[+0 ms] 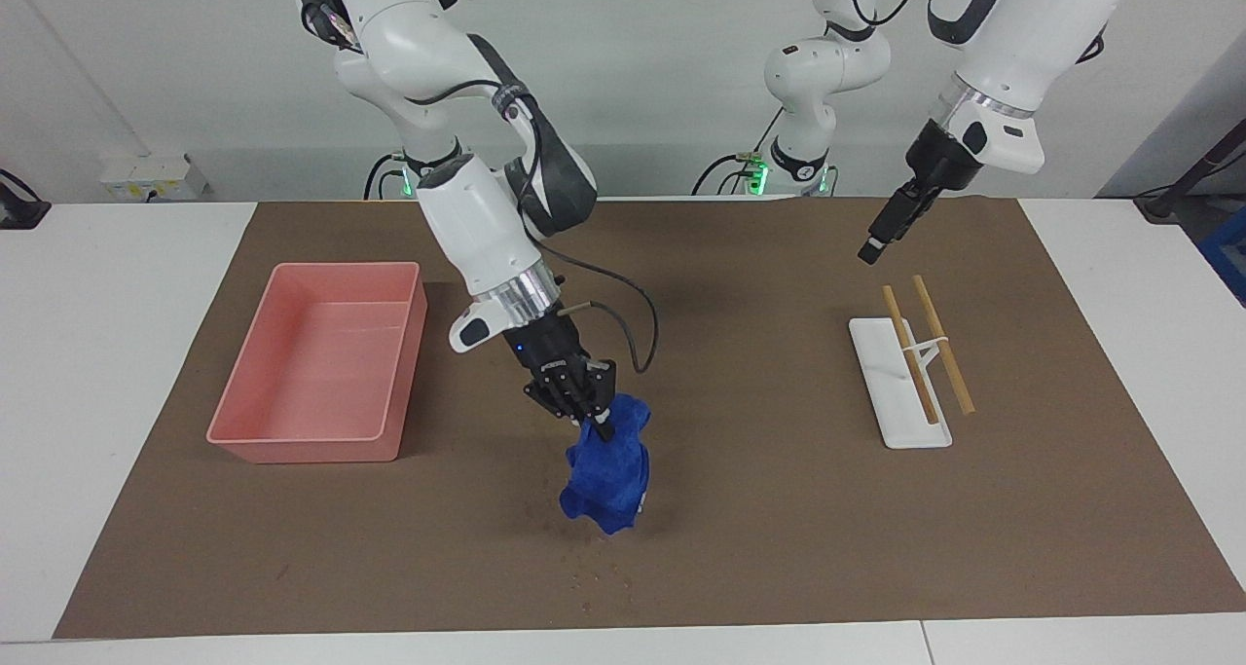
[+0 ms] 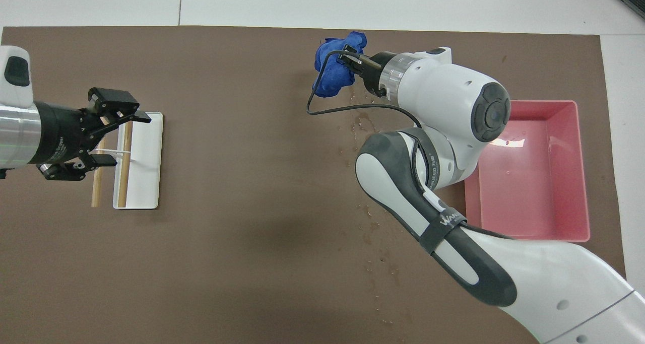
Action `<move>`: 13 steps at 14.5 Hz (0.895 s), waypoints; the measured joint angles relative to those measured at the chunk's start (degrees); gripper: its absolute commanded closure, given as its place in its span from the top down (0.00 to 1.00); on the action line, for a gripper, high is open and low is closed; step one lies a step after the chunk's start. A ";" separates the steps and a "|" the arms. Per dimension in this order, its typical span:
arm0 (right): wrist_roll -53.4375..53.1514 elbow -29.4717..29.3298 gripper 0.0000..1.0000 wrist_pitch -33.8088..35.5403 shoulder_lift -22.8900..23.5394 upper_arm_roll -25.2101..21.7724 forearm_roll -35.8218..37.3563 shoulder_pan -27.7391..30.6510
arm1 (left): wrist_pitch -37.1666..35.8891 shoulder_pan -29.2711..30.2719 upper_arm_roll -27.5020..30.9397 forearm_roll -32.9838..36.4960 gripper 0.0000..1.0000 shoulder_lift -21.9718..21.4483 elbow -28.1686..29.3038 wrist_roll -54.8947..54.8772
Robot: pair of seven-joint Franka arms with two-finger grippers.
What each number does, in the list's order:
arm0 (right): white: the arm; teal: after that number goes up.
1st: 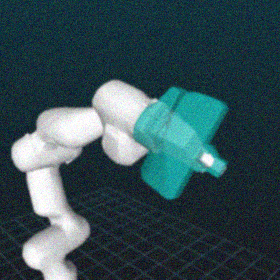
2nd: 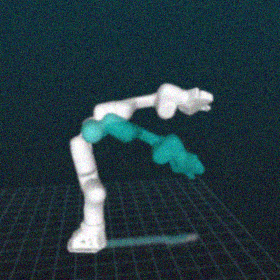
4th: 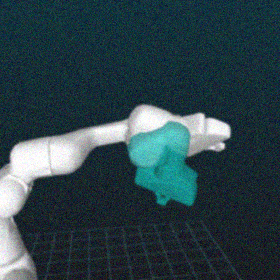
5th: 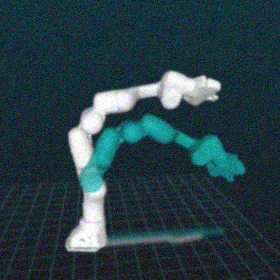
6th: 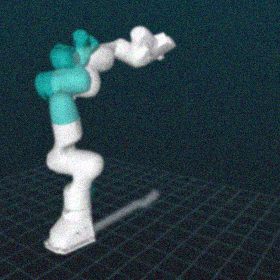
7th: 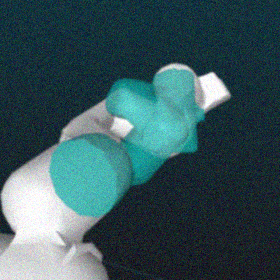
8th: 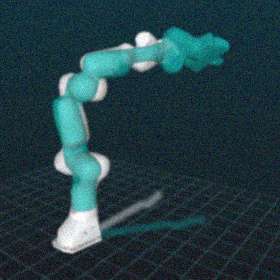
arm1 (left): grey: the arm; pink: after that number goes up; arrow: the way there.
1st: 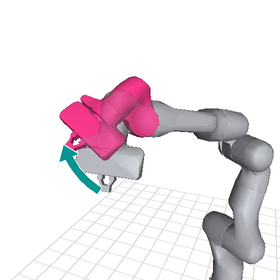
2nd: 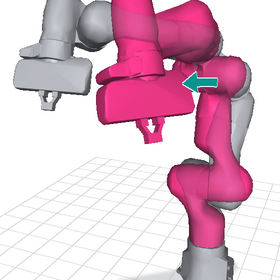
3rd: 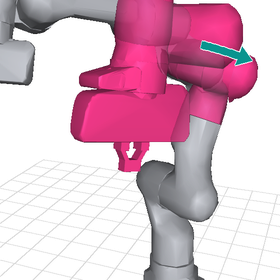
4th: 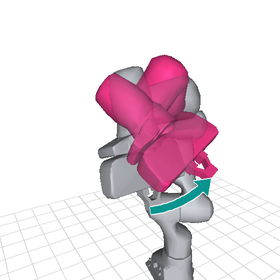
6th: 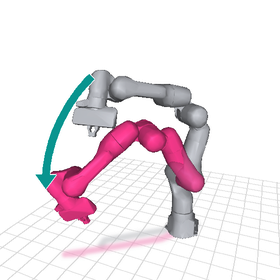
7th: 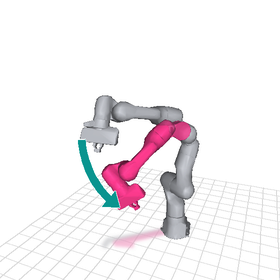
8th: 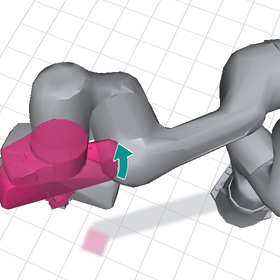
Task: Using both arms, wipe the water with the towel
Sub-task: 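Carry the towel with the right gripper while the left gripper withdraws, then wipe the towel along the wet streak toward the robot with the right gripper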
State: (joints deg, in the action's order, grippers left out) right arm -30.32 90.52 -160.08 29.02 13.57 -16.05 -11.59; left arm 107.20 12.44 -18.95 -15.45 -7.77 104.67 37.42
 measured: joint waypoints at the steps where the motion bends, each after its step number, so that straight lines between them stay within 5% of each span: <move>1: 1.51 -1.56 0.00 -0.47 2.16 -0.03 0.00 0.24 | -0.10 0.28 0.01 1.97 1.00 0.02 0.06 -4.26; 5: 6.88 -3.83 0.00 -3.24 8.22 -0.05 0.00 0.45 | -0.72 1.35 0.04 8.04 1.00 0.87 0.74 -19.13; 10: 8.51 -0.52 0.00 -3.13 9.54 -0.82 0.01 1.13 | -1.64 0.57 0.18 15.59 1.00 5.97 -2.19 -27.46; 13: 8.53 3.87 0.00 -2.89 8.96 -0.84 0.01 2.51 | -1.76 -10.43 10.57 17.47 1.00 8.93 -4.51 -30.16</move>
State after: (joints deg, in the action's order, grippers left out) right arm -21.79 94.39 -162.97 37.98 12.73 -16.04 -9.08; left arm 105.44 2.01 -8.38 2.02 1.16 100.16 7.26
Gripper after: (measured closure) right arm 0.841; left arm 0.000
